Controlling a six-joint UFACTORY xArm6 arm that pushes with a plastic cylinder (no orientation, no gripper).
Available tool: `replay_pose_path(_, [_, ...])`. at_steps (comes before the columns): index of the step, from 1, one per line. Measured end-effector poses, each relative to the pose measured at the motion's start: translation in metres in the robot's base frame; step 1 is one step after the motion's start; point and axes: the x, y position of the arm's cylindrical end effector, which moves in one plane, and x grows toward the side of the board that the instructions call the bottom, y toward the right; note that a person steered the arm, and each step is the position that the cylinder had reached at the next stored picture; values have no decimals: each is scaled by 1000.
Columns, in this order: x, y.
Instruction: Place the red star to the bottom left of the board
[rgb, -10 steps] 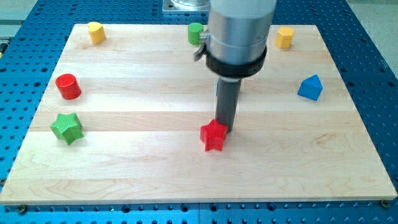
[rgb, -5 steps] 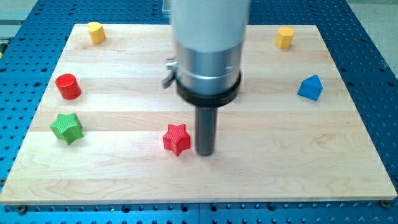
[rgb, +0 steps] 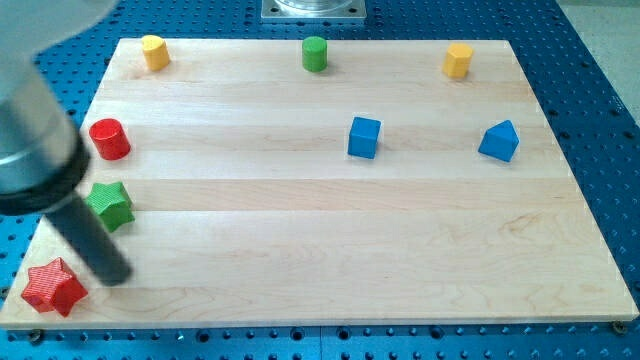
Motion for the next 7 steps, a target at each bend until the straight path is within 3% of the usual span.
replay_pose_path(1, [29, 40])
replay_pose_path(4, [38, -77])
replay_pose_path(5, [37, -59])
replay_pose_path(6, [-5, -19])
replay_pose_path(7, [-42, -31])
